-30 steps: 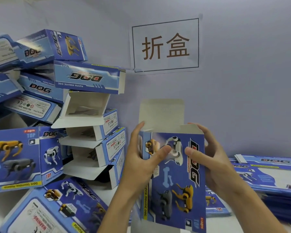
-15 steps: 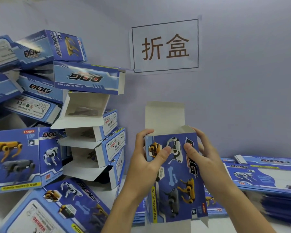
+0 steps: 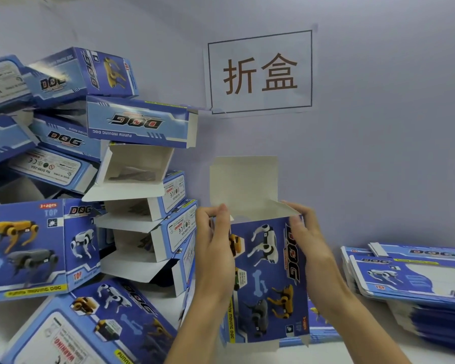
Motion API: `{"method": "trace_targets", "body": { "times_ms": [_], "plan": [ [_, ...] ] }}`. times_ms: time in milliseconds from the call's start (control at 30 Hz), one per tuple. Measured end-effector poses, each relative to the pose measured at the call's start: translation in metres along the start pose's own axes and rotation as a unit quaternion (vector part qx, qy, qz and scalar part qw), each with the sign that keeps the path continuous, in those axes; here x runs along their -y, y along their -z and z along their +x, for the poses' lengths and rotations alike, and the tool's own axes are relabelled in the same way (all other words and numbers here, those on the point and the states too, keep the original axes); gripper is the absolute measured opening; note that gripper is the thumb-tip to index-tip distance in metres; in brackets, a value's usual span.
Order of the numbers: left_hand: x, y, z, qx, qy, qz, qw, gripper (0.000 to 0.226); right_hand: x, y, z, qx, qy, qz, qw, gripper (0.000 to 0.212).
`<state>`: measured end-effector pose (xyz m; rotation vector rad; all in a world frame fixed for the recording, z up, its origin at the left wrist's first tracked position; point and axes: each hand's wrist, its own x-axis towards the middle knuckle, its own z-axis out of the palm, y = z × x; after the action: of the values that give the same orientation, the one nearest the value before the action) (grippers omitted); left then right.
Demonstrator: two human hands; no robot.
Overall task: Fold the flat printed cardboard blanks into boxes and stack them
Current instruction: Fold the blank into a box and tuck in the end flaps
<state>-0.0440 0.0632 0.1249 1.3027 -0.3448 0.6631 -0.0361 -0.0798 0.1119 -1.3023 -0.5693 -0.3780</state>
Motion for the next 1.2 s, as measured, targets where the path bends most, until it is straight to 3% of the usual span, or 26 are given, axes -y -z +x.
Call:
{"method": "trace_targets", "body": {
  "times_ms": [67, 233, 333, 567, 667, 800, 933, 1000, 1133, 1200],
  "plan": [
    [0.0, 0.002, 0.001, -0.005, -0.009, 0.008, 1.0, 0.019, 0.001, -0.001, 0.001, -0.02, -0.012, 0.008, 1.0, 0.038],
    [-0.002, 0.003, 0.001, 0.0, -0.001, 0.011, 1.0, 0.019, 0.002, -0.002, 0.003, -0.056, -0.045, -0.004, 0.997, 0.012],
    [-0.004, 0.001, -0.002, 0.021, 0.019, -0.003, 1.0, 0.019, 0.0, 0.002, 0.005, -0.071, -0.059, 0.01, 0.996, 0.022],
    [-0.001, 0.0, 0.0, 0.056, 0.026, -0.007, 0.998, 0.055, 0.01, 0.008, 0.007, -0.028, -0.082, 0.013, 0.996, 0.043],
    [-0.004, 0.0, 0.0, 0.033, 0.011, -0.008, 0.999, 0.045, 0.01, 0.008, 0.008, -0.037, -0.083, 0.018, 0.996, 0.034],
    [-0.003, 0.002, -0.004, 0.02, -0.021, -0.012, 1.0, 0.014, 0.008, 0.006, 0.008, -0.052, -0.072, 0.038, 0.995, 0.022],
    [-0.006, 0.005, -0.008, 0.021, 0.032, -0.117, 0.992, 0.043, 0.008, 0.008, 0.006, -0.042, -0.068, 0.067, 0.995, 0.023],
    [-0.005, 0.006, -0.006, 0.025, 0.022, -0.086, 0.996, 0.05, 0.009, 0.01, 0.003, -0.022, -0.075, 0.096, 0.992, 0.029],
    [-0.004, 0.006, -0.006, 0.078, -0.015, -0.004, 0.997, 0.015, 0.012, 0.007, -0.001, 0.02, -0.077, 0.1, 0.992, 0.04],
    [-0.003, 0.007, -0.008, 0.101, -0.026, 0.019, 0.994, 0.014, 0.011, 0.004, -0.001, 0.027, -0.074, 0.063, 0.995, 0.039]
  ]
}}
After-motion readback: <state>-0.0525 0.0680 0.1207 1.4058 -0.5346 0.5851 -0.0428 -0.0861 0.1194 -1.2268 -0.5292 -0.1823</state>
